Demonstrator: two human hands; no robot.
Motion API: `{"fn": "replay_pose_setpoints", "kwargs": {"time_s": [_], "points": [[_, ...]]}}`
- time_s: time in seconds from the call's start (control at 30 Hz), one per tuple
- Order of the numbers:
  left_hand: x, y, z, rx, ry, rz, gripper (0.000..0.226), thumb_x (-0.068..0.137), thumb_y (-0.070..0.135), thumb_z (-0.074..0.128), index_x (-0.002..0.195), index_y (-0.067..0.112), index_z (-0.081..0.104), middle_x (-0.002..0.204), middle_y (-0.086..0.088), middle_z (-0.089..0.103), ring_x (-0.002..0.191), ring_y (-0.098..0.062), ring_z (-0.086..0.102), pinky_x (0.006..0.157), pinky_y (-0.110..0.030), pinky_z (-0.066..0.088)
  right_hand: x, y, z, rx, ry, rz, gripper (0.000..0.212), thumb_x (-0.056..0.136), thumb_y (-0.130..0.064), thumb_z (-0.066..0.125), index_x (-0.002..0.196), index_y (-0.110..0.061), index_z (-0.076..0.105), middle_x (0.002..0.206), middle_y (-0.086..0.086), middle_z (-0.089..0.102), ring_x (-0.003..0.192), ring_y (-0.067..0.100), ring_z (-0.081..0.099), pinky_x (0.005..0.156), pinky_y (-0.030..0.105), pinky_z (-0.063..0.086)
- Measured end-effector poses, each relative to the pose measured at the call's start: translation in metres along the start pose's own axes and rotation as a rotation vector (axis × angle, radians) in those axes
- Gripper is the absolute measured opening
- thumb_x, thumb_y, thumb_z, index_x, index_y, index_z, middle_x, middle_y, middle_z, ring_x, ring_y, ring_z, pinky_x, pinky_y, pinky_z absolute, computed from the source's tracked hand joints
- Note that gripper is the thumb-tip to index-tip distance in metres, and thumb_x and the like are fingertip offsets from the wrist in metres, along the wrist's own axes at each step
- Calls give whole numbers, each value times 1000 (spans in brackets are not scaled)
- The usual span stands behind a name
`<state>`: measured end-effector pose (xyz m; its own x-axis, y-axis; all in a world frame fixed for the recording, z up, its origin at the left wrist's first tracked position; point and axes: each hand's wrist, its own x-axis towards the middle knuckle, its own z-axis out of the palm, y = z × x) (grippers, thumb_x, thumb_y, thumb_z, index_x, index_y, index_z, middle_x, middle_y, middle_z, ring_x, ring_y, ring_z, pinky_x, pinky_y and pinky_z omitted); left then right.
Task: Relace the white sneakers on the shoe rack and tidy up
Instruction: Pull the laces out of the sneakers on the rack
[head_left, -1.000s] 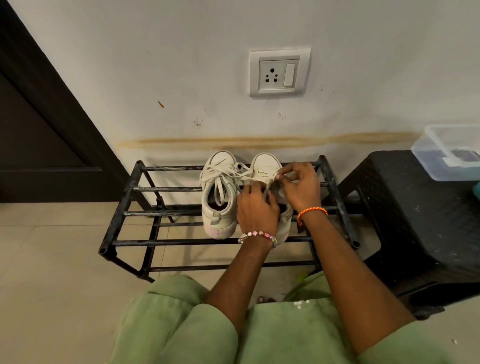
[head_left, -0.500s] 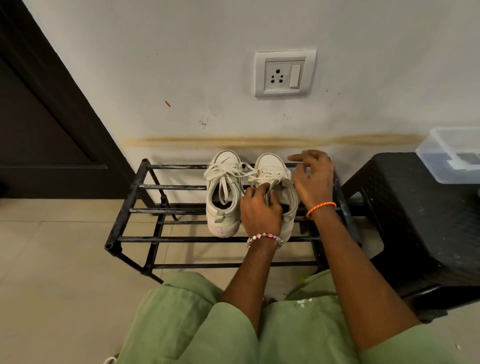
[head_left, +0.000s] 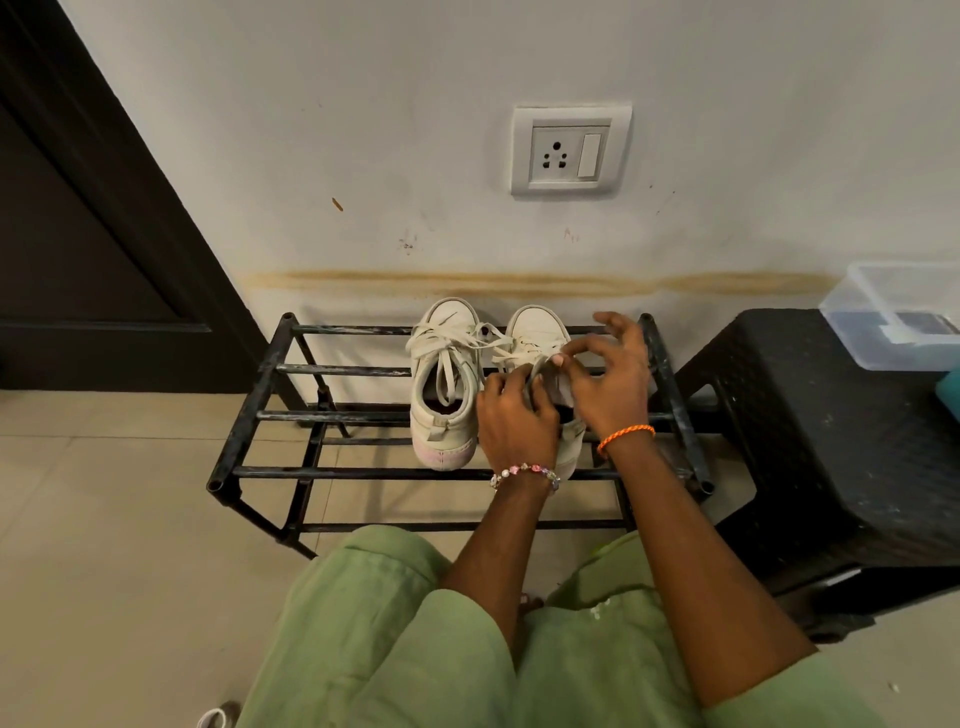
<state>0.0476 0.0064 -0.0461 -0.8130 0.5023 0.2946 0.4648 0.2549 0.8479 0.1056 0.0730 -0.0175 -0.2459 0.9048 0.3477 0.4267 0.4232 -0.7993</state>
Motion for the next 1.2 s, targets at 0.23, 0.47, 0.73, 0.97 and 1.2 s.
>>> {"fn": "replay_pose_setpoints", "kwargs": {"time_s": [0.23, 0.47, 0.73, 0.97, 1.2], "points": [[-1, 0, 1, 1, 19, 3, 20, 82, 11, 64, 98, 3, 72, 90, -16, 65, 83, -34, 60, 72, -28, 37, 18, -19, -23, 1002, 131, 456, 19, 87, 2, 58, 78, -14, 55, 71, 0, 71, 76, 16, 69, 79, 31, 56], [-1, 0, 0, 3, 12, 6, 20, 82, 11, 63, 98, 4, 72, 92, -16, 65, 86, -34, 60, 72, -29, 39, 4, -11, -11, 167, -202, 240, 17, 87, -13, 61, 103, -20, 59, 81, -2, 57, 74, 10, 55, 68, 23, 48], [-2, 1, 2, 1, 19, -17, 21, 83, 15, 61, 99, 4, 72, 94, -16, 65, 89, -35, 59, 70, -30, 40, -2, 4, -7, -327, -273, -54, 15, 85, -22, 68, 96, -15, 74, 83, 4, 44, 92, 30, 51, 84, 46, 45], [-1, 0, 1, 25, 22, 0, 24, 81, 17, 58, 98, 5, 71, 92, -15, 66, 88, -35, 60, 73, -37, 47, 8, -17, -17, 319, -64, 200, 11, 78, -8, 73, 88, -13, 72, 94, 0, 62, 97, 9, 59, 89, 25, 46], [0, -2, 3, 37, 26, 17, 22, 82, 18, 61, 96, 5, 71, 90, -14, 66, 84, -33, 61, 70, -35, 47, 22, -37, -40, 1089, 69, 478, 19, 90, 2, 53, 82, -12, 64, 68, -2, 66, 60, 9, 60, 61, 23, 51]]}}
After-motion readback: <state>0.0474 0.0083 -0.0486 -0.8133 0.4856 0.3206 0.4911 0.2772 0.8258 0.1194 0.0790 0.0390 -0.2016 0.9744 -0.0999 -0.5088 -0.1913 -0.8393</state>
